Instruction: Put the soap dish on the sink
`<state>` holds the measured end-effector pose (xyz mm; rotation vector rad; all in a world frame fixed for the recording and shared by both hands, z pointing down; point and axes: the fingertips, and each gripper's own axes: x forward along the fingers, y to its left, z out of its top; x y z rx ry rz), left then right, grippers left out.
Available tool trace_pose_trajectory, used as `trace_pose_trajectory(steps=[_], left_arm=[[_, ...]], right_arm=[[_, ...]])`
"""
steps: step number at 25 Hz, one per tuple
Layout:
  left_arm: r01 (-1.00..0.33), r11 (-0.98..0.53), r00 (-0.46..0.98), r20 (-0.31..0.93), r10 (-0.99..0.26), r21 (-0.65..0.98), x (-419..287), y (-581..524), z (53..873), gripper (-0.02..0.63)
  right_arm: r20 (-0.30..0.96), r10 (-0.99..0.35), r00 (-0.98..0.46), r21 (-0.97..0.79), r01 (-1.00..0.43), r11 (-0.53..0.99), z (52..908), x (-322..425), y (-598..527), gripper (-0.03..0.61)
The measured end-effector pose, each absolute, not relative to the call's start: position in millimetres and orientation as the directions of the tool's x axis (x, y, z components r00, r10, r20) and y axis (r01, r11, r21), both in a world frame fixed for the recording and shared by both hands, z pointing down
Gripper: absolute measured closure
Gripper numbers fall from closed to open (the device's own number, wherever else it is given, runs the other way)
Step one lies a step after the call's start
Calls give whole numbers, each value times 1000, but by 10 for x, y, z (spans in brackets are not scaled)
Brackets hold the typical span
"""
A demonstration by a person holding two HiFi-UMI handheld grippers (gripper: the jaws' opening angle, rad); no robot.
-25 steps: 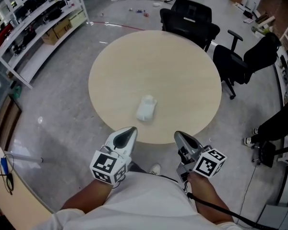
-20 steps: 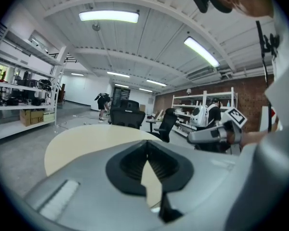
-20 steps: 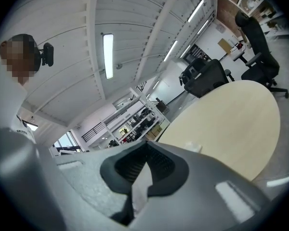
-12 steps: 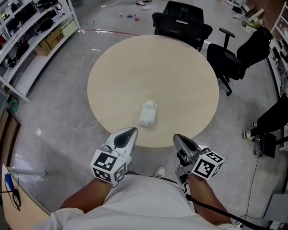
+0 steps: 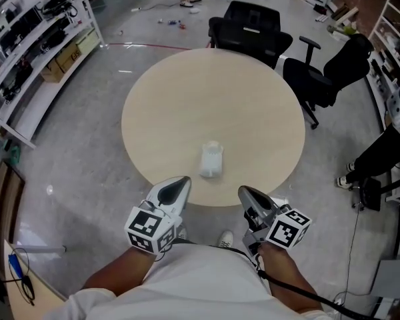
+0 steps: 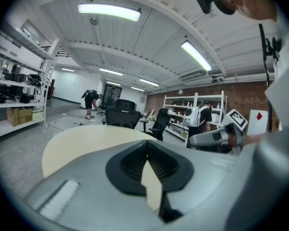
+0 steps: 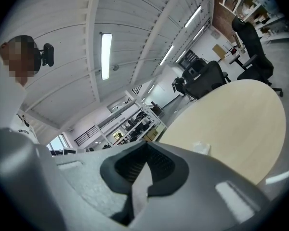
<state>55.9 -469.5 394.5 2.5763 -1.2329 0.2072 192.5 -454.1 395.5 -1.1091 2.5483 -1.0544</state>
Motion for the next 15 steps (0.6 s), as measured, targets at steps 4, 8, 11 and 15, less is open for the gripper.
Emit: trace_pose_trajectory(steps=[4,8,11,15], left_arm=[[-769,-609,640,249,-727,195,523,-4678,3973,606],[-765,-614,644,237,-727,195,465,-4690,3945,606],[-767,-611,642,234,-730,198,431,-4706,3957,606],[-768,-609,641,230,-733,198,426,-4718,3962,606]], right_arm=[[125,-702,-701,-670,-581,462,3977,1885,-4526,577],[132,-707,-695,-666,-590,457,3968,1837,-4527,577],[137,-706,-695,-660,-595,458,3977,1811,-4528,577],[139,-702,-699,-651,-598,467,3969,1803,-4539,577]])
